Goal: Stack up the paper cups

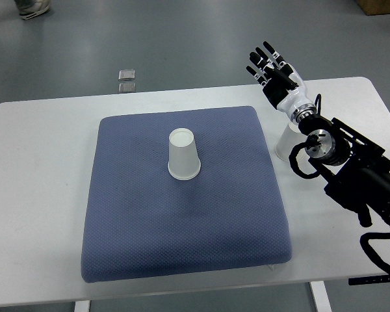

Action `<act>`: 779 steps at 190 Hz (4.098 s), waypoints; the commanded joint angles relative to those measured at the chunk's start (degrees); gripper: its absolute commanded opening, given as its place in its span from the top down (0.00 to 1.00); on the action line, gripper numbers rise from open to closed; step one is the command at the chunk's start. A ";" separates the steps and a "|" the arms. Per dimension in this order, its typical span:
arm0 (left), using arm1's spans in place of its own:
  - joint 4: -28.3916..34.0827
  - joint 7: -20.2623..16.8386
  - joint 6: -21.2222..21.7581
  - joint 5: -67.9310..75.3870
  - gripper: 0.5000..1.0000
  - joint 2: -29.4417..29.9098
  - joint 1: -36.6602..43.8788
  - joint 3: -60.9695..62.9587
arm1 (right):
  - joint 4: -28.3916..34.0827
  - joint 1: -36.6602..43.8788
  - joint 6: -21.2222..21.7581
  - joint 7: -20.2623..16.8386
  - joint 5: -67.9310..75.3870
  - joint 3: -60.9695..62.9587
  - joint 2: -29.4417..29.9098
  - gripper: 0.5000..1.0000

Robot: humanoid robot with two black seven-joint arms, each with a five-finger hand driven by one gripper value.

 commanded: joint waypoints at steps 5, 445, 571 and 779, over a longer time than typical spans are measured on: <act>0.26 0.00 -0.01 -0.01 0.00 0.00 0.17 0.01 | 0.18 0.59 2.19 -0.02 -0.41 -1.91 -0.83 0.16; -3.08 0.09 -4.58 0.08 0.00 0.00 0.00 0.28 | 18.99 51.66 6.77 -21.65 -23.09 -99.21 -14.10 0.17; -2.90 0.18 -4.49 0.08 0.00 0.00 0.17 0.10 | 5.98 36.89 0.00 -21.73 -21.07 -99.29 -8.83 0.18; -2.82 0.18 -4.49 0.08 0.00 0.00 0.26 0.19 | 25.57 69.05 13.80 -21.21 -23.62 -99.47 -20.95 0.63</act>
